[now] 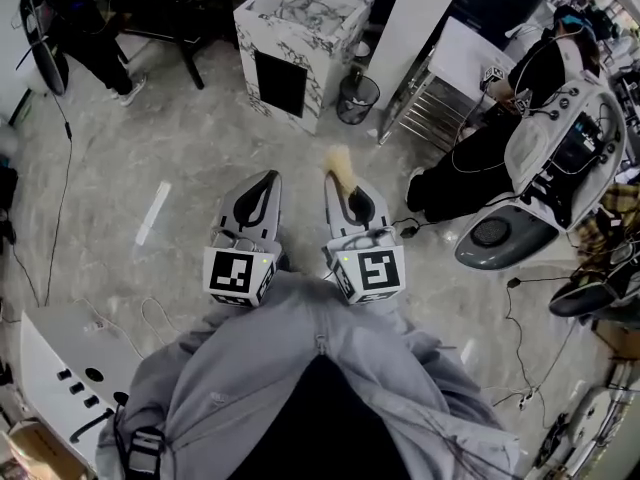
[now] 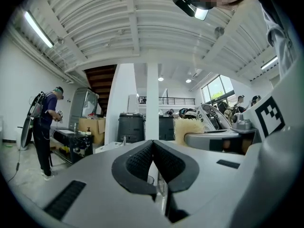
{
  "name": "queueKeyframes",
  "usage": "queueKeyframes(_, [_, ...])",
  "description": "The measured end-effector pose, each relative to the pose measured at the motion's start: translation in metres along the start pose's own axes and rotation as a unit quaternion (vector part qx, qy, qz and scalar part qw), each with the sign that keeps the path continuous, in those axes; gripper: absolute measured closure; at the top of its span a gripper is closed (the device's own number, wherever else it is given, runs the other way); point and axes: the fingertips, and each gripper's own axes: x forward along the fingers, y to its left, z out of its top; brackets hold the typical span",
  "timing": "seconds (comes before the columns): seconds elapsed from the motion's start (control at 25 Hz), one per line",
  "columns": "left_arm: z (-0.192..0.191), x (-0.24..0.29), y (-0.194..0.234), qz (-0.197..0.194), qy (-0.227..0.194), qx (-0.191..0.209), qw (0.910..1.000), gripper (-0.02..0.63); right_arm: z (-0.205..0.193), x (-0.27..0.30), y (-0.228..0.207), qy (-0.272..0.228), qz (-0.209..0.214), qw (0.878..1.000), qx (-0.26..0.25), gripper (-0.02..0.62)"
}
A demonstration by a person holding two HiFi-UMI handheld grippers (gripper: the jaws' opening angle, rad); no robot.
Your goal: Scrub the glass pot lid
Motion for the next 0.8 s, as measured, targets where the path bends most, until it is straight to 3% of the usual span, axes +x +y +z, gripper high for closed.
queueKeyframes(0.36, [-0.014, 0.07, 0.048, 0.003, 0.005, -0.008, 0.9999, 0.591, -0.016, 0.071, -0.037, 0.008, -0.004, 1.0, 0.006, 0.54])
queueKeyframes(0.8, [-0.015, 0.22, 0.164, -0.024, 0.018, -0.004, 0.9995, 0.591, -0.015, 0.249, -0.102, 0.016, -0.033, 0.999, 0.005, 0.54])
